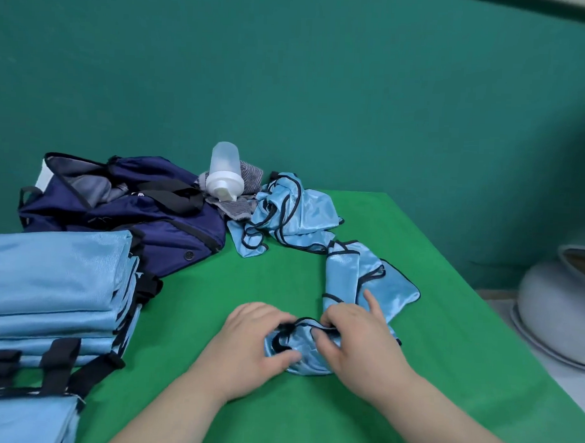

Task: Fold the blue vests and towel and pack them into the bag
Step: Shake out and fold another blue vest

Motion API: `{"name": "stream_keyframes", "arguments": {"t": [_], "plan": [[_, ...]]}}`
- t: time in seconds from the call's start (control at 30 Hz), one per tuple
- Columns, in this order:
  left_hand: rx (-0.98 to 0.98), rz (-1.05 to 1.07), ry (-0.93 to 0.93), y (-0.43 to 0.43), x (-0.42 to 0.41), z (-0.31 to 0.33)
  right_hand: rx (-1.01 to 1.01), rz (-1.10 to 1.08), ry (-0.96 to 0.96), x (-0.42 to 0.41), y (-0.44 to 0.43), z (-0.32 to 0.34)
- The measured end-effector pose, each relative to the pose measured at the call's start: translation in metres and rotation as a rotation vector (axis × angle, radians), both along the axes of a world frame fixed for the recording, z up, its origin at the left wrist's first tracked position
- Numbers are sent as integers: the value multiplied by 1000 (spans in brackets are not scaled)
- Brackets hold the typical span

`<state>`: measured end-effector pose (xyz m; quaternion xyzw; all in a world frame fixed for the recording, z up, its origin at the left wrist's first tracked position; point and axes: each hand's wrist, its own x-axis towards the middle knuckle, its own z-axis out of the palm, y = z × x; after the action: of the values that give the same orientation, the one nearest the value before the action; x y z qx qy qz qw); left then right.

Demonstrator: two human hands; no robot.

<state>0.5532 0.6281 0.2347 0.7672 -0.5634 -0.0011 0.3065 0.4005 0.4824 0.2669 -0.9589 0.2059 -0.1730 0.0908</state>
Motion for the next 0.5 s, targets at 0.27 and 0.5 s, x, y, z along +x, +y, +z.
{"name": "stream_keyframes", "arguments": {"t": [0.27,0.5], "plan": [[8,137,66,29,-54,26,101,41,61,-32,45,26],[89,120,-3,72,-69,79,156,117,-45,-63,70,64]]}}
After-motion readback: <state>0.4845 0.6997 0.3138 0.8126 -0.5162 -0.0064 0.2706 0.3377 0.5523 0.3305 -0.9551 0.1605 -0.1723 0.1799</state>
